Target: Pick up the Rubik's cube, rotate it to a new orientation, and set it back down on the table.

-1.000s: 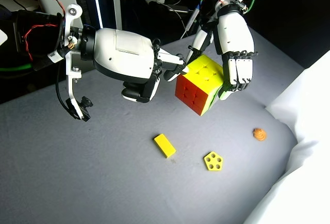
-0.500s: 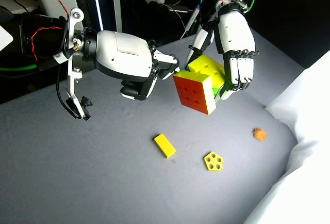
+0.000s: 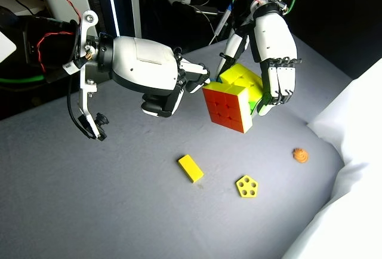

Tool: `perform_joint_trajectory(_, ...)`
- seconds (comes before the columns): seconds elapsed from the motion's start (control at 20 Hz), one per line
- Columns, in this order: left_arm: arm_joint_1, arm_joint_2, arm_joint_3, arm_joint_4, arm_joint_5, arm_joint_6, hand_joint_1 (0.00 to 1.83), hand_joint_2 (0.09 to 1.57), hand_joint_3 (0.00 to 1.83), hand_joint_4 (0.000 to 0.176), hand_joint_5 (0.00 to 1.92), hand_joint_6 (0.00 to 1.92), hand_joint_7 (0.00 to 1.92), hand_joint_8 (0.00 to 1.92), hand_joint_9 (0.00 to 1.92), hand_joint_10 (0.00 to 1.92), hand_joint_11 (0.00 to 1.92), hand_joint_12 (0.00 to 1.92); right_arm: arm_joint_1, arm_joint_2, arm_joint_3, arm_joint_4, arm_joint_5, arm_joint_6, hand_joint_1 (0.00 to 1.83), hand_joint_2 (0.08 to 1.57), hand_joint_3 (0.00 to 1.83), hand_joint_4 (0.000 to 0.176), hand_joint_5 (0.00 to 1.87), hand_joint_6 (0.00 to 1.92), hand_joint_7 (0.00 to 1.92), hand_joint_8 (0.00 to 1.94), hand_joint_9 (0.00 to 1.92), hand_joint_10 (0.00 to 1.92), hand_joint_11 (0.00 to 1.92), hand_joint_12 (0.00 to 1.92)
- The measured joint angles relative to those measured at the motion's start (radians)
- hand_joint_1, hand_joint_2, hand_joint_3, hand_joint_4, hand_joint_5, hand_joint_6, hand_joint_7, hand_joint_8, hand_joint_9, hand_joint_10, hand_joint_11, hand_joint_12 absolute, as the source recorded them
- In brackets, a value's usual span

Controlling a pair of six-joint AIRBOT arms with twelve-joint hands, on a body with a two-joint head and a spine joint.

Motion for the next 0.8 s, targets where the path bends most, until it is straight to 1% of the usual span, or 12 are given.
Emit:
perform_joint_trajectory(0.05, 0.0, 0.0, 0.0, 0.0, 0.0, 0.0, 0.94, 1.33, 0.0, 0.0, 0.56, 1.62, 0.17, 1.86, 0.29, 1.8, 0.27, 1.91, 0.0, 0.0, 0.0, 0.0, 0.0, 0.0, 0.36, 1.17, 0.0, 0.0, 0.31, 0.01, 1.35, 1.94, 1.48, 1.92, 1.45, 1.92)
perform_joint_trajectory(0.1, 0.0, 0.0, 0.0, 0.0, 0.0, 0.0, 0.92, 1.35, 0.0, 0.0, 0.55, 1.64, 0.19, 1.82, 0.35, 1.68, 0.28, 1.86, 0.0, 0.0, 0.0, 0.003, -0.001, 0.0, 0.35, 1.17, 0.0, 0.0, 0.3, 0.01, 1.36, 1.94, 1.48, 1.92, 1.45, 1.92)
perform_joint_trajectory(0.15, 0.0, 0.0, 0.0, 0.0, -0.001, 0.0, 0.92, 1.35, 0.0, 0.0, 0.55, 1.65, 0.19, 1.81, 0.35, 1.68, 0.28, 1.85, 0.007, -0.001, 0.0, 0.003, -0.008, -0.001, 0.34, 1.18, 0.0, 0.0, 0.3, 0.0, 1.36, 1.94, 1.49, 1.92, 1.47, 1.92)
perform_joint_trajectory(0.2, 0.0, 0.0, 0.0, 0.0, -0.003, 0.0, 1.05, 1.22, 0.0, 0.0, 0.27, 1.7, 0.17, 1.82, 0.32, 1.7, 0.25, 1.85, 0.007, -0.004, 0.0, 0.013, -0.01, -0.006, 0.32, 1.18, 0.0, 0.0, 0.29, 0.0, 1.36, 1.94, 1.49, 1.92, 1.46, 1.92)
perform_joint_trajectory(0.25, 0.0, 0.0, 0.0, 0.0, -0.005, 0.004, 1.08, 1.19, 0.0, 0.0, 0.19, 1.72, 0.16, 1.82, 0.29, 1.74, 0.24, 1.85, 0.016, -0.008, 0.0, 0.023, -0.022, -0.018, 0.34, 1.17, 0.0, 0.0, 0.3, 0.01, 1.36, 1.94, 1.47, 1.92, 1.44, 1.92)
perform_joint_trajectory(0.3, 0.0, 0.0, 0.0, 0.0, -0.009, 0.003, 1.08, 1.18, 0.0, 0.0, 0.18, 1.73, 0.15, 1.82, 0.27, 1.76, 0.26, 1.84, 0.024, -0.014, 0.0, 0.036, -0.034, -0.031, 0.35, 1.16, 0.0, 0.0, 0.31, 0.01, 1.36, 1.94, 1.47, 1.92, 1.46, 1.92)
perform_joint_trajectory(0.35, 0.0, 0.0, 0.0, 0.0, -0.014, 0.005, 0.97, 1.3, 0.03, 0.0, 0.49, 1.65, 0.17, 1.81, 0.3, 1.71, 0.29, 1.81, 0.03, -0.018, 0.0, 0.044, -0.045, -0.042, 0.34, 1.17, 0.0, 0.0, 0.29, 0.0, 1.36, 1.94, 1.48, 1.92, 1.47, 1.92)
perform_joint_trajectory(0.4, 0.0, 0.002, 0.0, 0.001, -0.018, 0.005, 0.95, 1.32, 0.02, 0.0, 0.56, 1.63, 0.2, 1.8, 0.33, 1.68, 0.32, 1.8, 0.032, -0.024, 0.002, 0.056, -0.051, -0.045, 0.33, 1.18, 0.0, 0.0, 0.28, 0.0, 1.36, 1.94, 1.48, 1.92, 1.47, 1.92)
perform_joint_trajectory(0.5, 0.0, 0.002, 0.0, 0.0, -0.022, 0.008, 0.94, 1.34, 0.01, 0.0, 0.56, 1.64, 0.22, 1.82, 0.35, 1.72, 0.3, 1.83, 0.036, -0.032, 0.007, 0.056, -0.063, -0.046, 0.33, 1.18, 0.0, 0.0, 0.31, 0.01, 1.35, 1.94, 1.48, 1.92, 1.46, 1.92)
perform_joint_trajectory(0.6, 0.0, 0.002, 0.0, 0.0, -0.023, 0.009, 0.96, 1.33, 0.0, 0.0, 0.59, 1.6, 0.21, 1.83, 0.31, 1.76, 0.28, 1.89, 0.036, -0.033, 0.008, 0.064, -0.066, -0.048, 0.34, 1.18, 0.0, 0.0, 0.3, 0.01, 1.35, 1.94, 1.47, 1.92, 1.44, 1.92)
perform_joint_trajectory(0.65, 0.0, 0.002, 0.0, 0.0, -0.024, 0.008, 0.95, 1.33, 0.0, 0.0, 0.59, 1.6, 0.2, 1.85, 0.29, 1.79, 0.25, 1.92, 0.036, -0.037, 0.009, 0.079, -0.068, -0.068, 0.33, 1.18, 0.0, 0.0, 0.3, 0.01, 1.35, 1.94, 1.47, 1.92, 1.45, 1.92)
perform_joint_trajectory(0.8, 0.0, 0.002, 0.0, 0.001, -0.029, 0.009, 0.93, 1.34, 0.0, 0.0, 0.57, 1.63, 0.14, 1.88, 0.26, 1.84, 0.26, 1.92, 0.036, -0.045, 0.009, 0.1, -0.072, -0.092, 0.32, 1.18, 0.0, 0.0, 0.31, 0.01, 1.36, 1.94, 1.48, 1.92, 1.45, 1.92)
